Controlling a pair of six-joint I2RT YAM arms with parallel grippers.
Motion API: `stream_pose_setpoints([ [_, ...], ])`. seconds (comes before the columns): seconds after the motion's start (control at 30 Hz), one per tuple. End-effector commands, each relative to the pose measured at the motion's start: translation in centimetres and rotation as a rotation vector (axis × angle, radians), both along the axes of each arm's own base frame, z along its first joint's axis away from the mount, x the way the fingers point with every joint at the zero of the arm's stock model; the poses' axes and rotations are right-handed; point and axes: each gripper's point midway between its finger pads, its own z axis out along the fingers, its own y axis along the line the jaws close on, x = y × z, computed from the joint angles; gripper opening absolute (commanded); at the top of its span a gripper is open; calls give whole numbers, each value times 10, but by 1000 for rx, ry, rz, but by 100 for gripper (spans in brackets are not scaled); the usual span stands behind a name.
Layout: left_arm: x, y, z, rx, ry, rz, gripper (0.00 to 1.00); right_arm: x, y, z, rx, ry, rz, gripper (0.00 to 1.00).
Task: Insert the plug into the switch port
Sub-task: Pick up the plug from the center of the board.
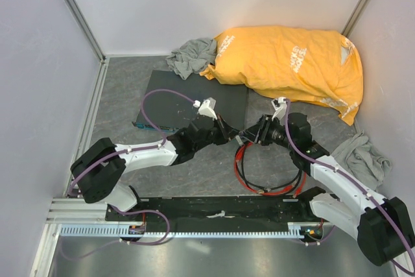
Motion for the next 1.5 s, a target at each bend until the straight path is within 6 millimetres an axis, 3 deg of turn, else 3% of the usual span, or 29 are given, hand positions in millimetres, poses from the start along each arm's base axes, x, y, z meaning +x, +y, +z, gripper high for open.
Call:
stream_pose_setpoints([
  [0.0, -6, -1, 30, -62, -106, -50, 2, 4, 9, 31, 22, -88, 55, 48],
  [0.1, -8, 3, 30, -70, -119, -50, 1, 8, 5, 31, -34, -106, 50, 51],
  [0.17, -6, 11, 35, -86, -146, -43, 2, 14, -1, 28, -109, -146, 47, 58],
  [0.3, -5, 26, 44, -137, -178, -84, 2, 5, 0, 14, -220, -161, 178, 68],
  [0.37, -3, 37, 46, -166, -186, -81, 2, 0, 6, 11, -199, -155, 229, 69],
  [0.5, -9, 43, 61, -205, -236, -136, 2, -19, 31, 33, -30, -219, 391, 69],
  [0.63, -15, 47, 72, -235, -272, -157, 2, -23, 38, 44, 35, -243, 437, 69],
  [0.8, -24, 43, 88, -276, -303, -212, 2, -18, 40, 41, 37, -254, 430, 68],
  [1.07, -31, 35, 87, -233, -299, -293, 2, -19, 48, 52, 73, -270, 457, 57],
  [1.27, -28, 34, 90, -205, -315, -297, 2, -25, 55, 45, 75, -252, 490, 44],
  [1.47, -25, 31, 89, -158, -315, -316, 2, -25, 57, 50, 80, -266, 478, 20],
])
